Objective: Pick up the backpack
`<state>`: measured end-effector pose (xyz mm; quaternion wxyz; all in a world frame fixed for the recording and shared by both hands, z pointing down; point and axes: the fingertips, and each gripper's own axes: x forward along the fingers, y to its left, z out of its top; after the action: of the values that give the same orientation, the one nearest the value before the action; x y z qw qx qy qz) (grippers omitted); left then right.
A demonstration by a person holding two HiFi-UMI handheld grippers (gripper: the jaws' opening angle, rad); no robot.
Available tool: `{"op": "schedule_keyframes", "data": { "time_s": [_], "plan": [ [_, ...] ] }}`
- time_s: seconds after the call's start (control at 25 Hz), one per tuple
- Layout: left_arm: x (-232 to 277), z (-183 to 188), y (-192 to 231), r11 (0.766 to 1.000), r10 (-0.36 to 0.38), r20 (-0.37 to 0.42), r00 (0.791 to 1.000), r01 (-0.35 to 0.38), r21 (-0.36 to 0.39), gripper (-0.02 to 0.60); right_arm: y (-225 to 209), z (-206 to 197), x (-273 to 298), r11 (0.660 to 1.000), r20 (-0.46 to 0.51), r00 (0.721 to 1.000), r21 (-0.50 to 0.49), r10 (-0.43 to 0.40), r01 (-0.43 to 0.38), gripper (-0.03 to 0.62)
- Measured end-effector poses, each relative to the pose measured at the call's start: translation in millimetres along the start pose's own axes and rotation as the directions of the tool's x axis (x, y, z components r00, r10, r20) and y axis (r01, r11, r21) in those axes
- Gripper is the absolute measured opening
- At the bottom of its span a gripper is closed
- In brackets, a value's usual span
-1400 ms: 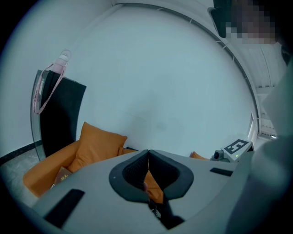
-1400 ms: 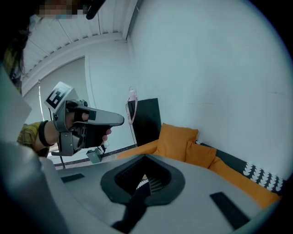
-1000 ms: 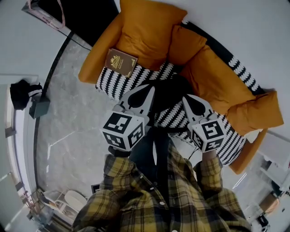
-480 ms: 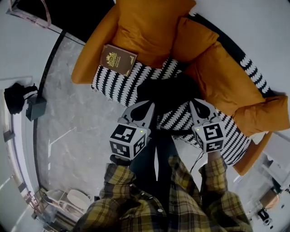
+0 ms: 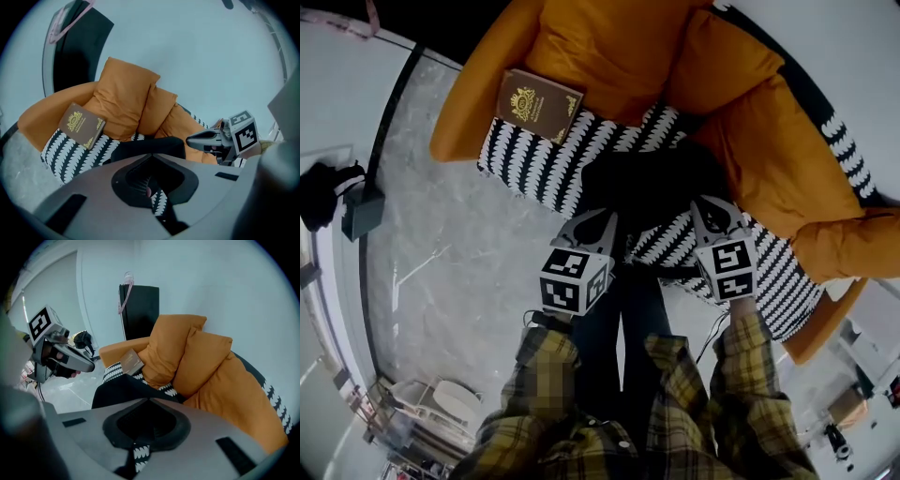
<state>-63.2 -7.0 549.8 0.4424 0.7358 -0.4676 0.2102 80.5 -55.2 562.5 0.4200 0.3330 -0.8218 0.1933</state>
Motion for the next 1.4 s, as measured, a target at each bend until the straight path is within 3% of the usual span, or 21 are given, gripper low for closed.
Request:
{"op": "schedule_keyframes", "data": {
  "time_s": [0.36,0.48,0.6,0.76,1.4],
  "plan": [
    [29.0,-52.1,50.2,0.986,0.162,-0.145,0.976,-0.164,-0.006,0.021,-6.3,-23.4,26.4,0.997,-0.03,0.999,-0.063,-0.044,0.042,0.026],
    [30.3,-54.8,60.2,0.978,0.207,-0.148,0.967,-0.21,-0.006,0.032,-7.8,-20.9,26.8,0.996,-0.029,0.998,-0.075,-0.052,0.05,0.141],
    [35.6,-56.2,64.1,0.976,0.21,-0.152,0.966,-0.216,-0.022,0.158,-16.3,-15.5,24.8,0.992,-0.002,0.995,-0.08,-0.096,0.095,0.202],
    [45.2,-61.9,70.7,0.975,0.213,-0.164,0.963,-0.22,-0.028,0.243,-26.7,-16.8,30.5,0.987,0.001,0.991,-0.09,-0.134,0.133,0.27],
    [86.2,-98.0,86.8,0.983,0.172,-0.288,0.942,-0.182,-0.009,0.264,-58.6,-51.3,83.3,0.989,-0.114,0.988,-0.12,-0.103,0.09,0.314]
  ]
}}
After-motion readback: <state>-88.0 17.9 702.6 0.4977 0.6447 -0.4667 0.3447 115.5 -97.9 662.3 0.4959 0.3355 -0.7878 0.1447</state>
